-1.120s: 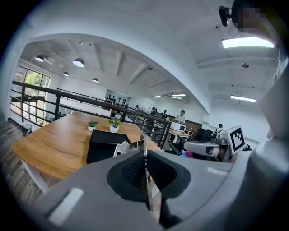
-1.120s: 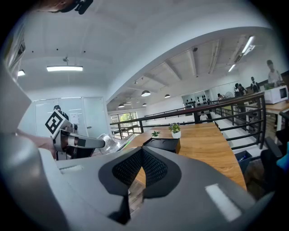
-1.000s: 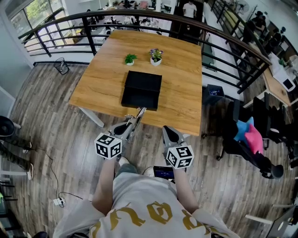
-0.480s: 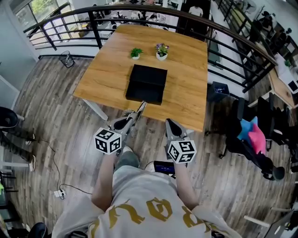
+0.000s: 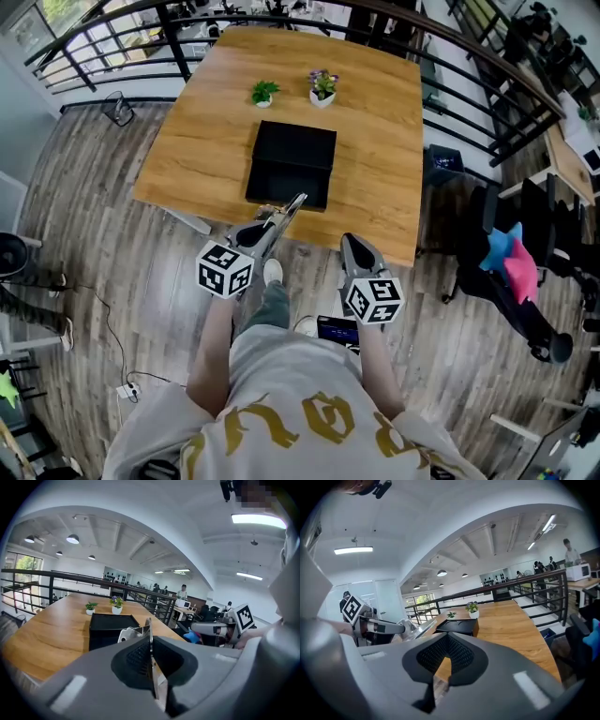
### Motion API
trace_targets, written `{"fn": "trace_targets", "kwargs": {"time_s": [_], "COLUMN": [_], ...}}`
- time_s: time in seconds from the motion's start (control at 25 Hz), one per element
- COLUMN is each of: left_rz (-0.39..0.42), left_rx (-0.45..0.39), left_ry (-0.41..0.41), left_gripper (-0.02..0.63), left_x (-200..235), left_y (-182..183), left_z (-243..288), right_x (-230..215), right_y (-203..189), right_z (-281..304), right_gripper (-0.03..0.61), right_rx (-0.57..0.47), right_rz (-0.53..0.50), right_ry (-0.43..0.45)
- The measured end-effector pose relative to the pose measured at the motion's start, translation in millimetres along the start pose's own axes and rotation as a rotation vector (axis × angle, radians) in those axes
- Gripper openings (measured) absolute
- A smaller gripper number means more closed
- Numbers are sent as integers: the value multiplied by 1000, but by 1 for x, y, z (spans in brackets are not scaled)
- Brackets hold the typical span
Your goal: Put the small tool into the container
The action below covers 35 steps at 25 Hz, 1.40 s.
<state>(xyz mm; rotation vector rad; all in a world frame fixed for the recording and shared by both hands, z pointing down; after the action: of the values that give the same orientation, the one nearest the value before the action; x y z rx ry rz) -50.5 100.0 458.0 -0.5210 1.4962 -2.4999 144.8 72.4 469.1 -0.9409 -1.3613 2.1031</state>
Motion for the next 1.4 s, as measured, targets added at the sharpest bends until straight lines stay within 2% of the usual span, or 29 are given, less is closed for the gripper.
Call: {"fn": "trace_targets", "kwargs": {"time_s": [0.16, 0.36, 0.6, 0.76, 1.04, 1.16, 1.4], "left_rz": [30, 121, 199, 323, 418, 435, 442], "left_rx": [27, 77, 137, 183, 251, 274, 304], "left_ry": [-68, -167, -295, -390, -532, -553, -553], "left_gripper": [2, 2, 2, 2, 2, 2, 2], "left_x": [33, 76, 108, 107, 93, 90, 91], "left_y": [20, 48, 60, 61, 47, 41, 36], "left_z": [46, 102, 145, 161, 173, 174, 174], "right_x": [-27, -62, -77, -84, -92, -94, -93], "right_y": [15, 33, 43, 50, 50, 46, 45], "right_z": [33, 82, 121, 133, 128, 128, 148], "right_gripper": [25, 25, 25, 25, 25, 25, 25], "right_rx": [11, 19, 17, 7, 24, 20, 26], "right_rz": [1, 22, 77, 85, 98, 118, 123], "right_ry": [-68, -153, -233, -282, -361, -375, -317]}}
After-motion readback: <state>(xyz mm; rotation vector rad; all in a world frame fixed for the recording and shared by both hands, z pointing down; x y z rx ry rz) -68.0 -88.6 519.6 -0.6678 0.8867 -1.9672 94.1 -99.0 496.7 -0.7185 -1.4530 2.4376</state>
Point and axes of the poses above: the fingertips, and each gripper's own axes: z forward along the fingers, x to its left, y out of its top, the point moved 3 cm from there along -z, backward along the fingers, and after that the axes turned 7 degrees about y, right-handed, at the moved point
